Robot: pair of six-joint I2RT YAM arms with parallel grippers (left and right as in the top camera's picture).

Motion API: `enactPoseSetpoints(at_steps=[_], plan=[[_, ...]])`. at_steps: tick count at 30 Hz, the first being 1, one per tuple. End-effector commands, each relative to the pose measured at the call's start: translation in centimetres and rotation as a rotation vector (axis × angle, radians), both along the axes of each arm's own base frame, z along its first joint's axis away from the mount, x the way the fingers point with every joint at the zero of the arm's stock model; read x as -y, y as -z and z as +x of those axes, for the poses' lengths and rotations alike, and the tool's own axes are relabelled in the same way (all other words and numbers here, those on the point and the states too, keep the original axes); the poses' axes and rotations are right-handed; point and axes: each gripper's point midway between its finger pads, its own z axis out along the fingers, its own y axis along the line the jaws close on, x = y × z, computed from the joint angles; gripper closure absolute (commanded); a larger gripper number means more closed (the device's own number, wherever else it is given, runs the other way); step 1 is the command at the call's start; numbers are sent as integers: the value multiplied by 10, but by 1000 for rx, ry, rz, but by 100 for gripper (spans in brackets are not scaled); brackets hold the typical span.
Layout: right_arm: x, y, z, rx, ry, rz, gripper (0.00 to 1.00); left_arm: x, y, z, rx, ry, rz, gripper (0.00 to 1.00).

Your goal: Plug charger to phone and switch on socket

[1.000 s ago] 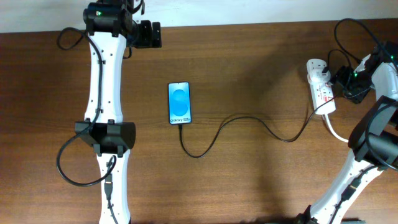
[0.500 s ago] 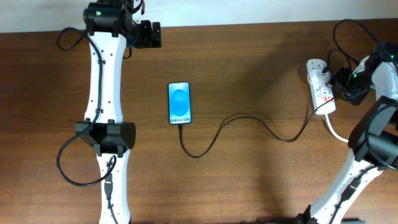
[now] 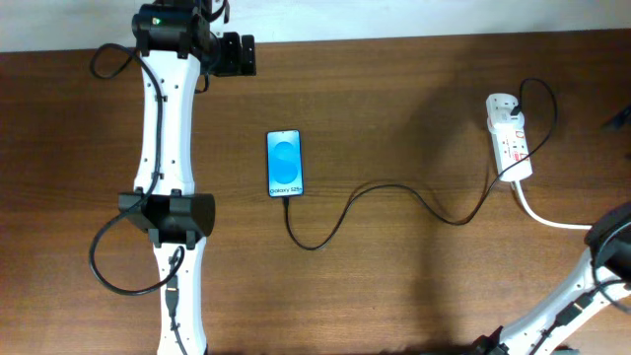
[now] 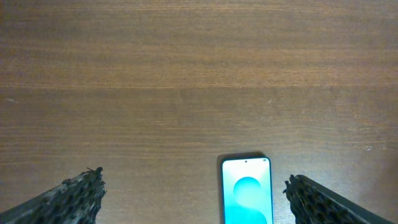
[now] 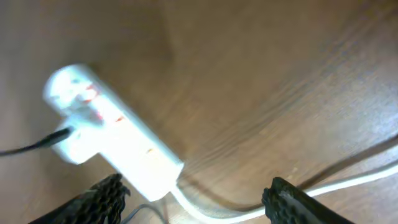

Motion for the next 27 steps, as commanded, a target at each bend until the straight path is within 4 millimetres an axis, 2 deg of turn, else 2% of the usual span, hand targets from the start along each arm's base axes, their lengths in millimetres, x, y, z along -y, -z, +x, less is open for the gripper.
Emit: enactPoseSetpoints(at_steps=[1,6,8,10,14,20,21,24,27], plan=[[-25,-80,11,156,-96,-88,24,-4,-8,1,21,-12,9,1],[-69,-171,3,314,-184,-213,24,-4,-8,1,21,-12,9,1],[-87,-196,1,372,-218,-254,22,-4,-8,1,21,-12,9,1],[-118,-227,-4,439,-286,-299,20,-4,-8,1,21,-12,9,1],[-179,-269,-16,547,-402,-341,16,-4,-8,1,21,-12,9,1],[-263,-307,-37,677,-587,-343,8,-4,-8,1,21,-11,8,1],[-270,-308,-38,685,-603,-341,2,-4,-8,1,21,-12,9,1],[-294,-312,-42,710,-665,-323,2,-4,-8,1,21,-12,9,1],[-307,-311,-41,713,-699,-308,2,-4,-8,1,21,-12,9,1]])
